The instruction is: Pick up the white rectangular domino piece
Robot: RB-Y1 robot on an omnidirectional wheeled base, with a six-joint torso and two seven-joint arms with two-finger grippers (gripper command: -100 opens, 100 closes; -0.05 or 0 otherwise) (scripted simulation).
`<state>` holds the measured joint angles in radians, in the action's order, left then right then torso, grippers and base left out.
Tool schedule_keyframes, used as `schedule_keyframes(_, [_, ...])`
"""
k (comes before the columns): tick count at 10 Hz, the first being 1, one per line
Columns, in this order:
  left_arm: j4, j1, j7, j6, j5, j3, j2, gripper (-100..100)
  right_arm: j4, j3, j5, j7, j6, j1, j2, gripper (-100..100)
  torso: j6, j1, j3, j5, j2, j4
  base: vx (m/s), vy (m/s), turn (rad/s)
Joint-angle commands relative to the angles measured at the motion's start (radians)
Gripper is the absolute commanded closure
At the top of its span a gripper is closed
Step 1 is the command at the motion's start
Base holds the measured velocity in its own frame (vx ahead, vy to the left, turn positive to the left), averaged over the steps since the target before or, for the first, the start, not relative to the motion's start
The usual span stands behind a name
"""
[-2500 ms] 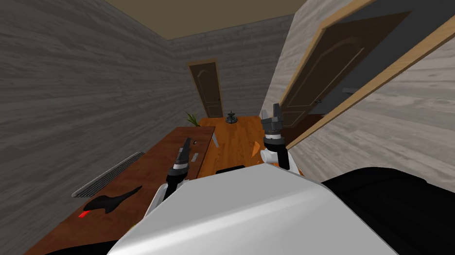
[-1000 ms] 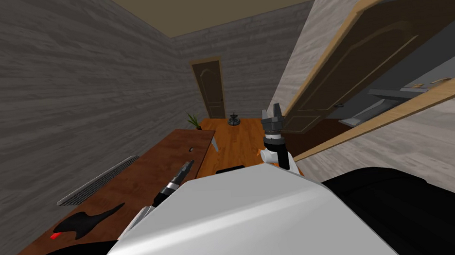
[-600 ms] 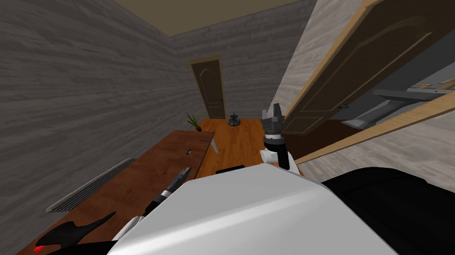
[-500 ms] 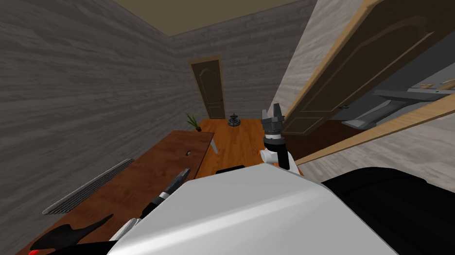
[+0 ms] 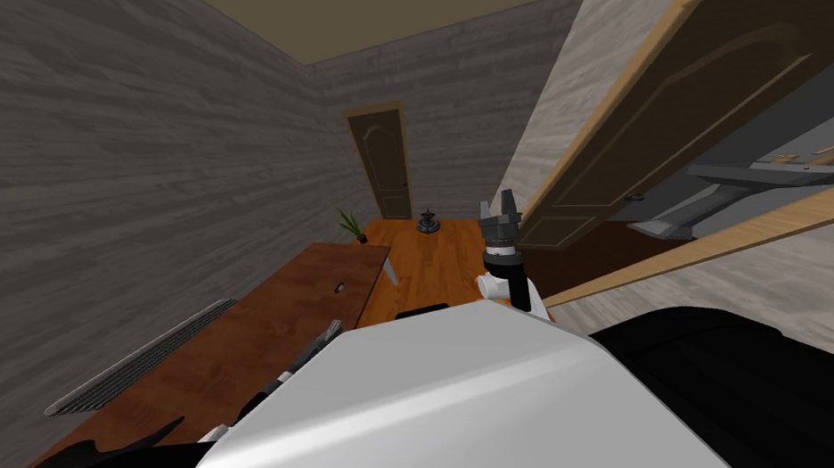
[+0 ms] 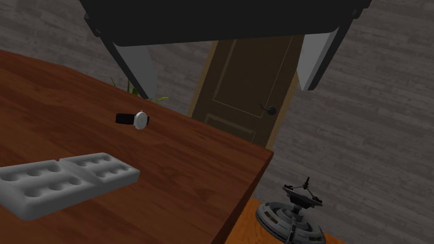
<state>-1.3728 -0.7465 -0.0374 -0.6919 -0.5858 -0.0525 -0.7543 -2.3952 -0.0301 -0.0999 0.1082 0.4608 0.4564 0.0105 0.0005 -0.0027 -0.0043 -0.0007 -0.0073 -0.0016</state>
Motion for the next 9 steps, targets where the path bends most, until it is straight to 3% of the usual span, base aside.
schedule_keyframes(1, [0.041, -0.012, 0.001, -0.002, -0.016, 0.001, -0.015, -100, 0.000, 0.000, 0.000, 0.000, 0.000, 0.000, 0.000, 0, 0.000, 0.000, 0.000, 0.000, 0.000, 0.000, 0.097, -0.046, -0.009])
schedule_keyframes(2, [0.074, -0.015, 0.002, -0.008, -0.047, 0.007, -0.045, -100, 0.000, 0.000, 0.000, 0.000, 0.000, 0.000, 0.000, 0, 0.000, 0.001, 0.000, 0.000, 0.001, 0.000, 0.094, -0.033, -0.040])
schedule_keyframes(4, [0.107, -0.015, 0.002, -0.008, -0.047, 0.007, -0.045, -100, 0.000, 0.000, 0.000, 0.000, 0.000, 0.000, 0.000, 0, 0.000, 0.002, 0.001, 0.000, 0.002, 0.000, 0.060, -0.016, -0.007])
schedule_keyframes(7, [0.205, -0.018, 0.000, -0.019, -0.106, 0.026, -0.100, -100, 0.000, 0.000, 0.000, 0.000, 0.000, 0.000, 0.000, 0, 0.000, 0.001, 0.001, 0.000, 0.003, 0.001, 0.079, -0.044, -0.047])
schedule_keyframes(9, [0.233, -0.018, 0.000, -0.019, -0.106, 0.026, -0.100, -100, 0.000, 0.000, 0.000, 0.000, 0.000, 0.000, 0.000, 0, 0.000, 0.001, 0.001, 0.000, 0.002, 0.000, 0.063, -0.027, -0.008])
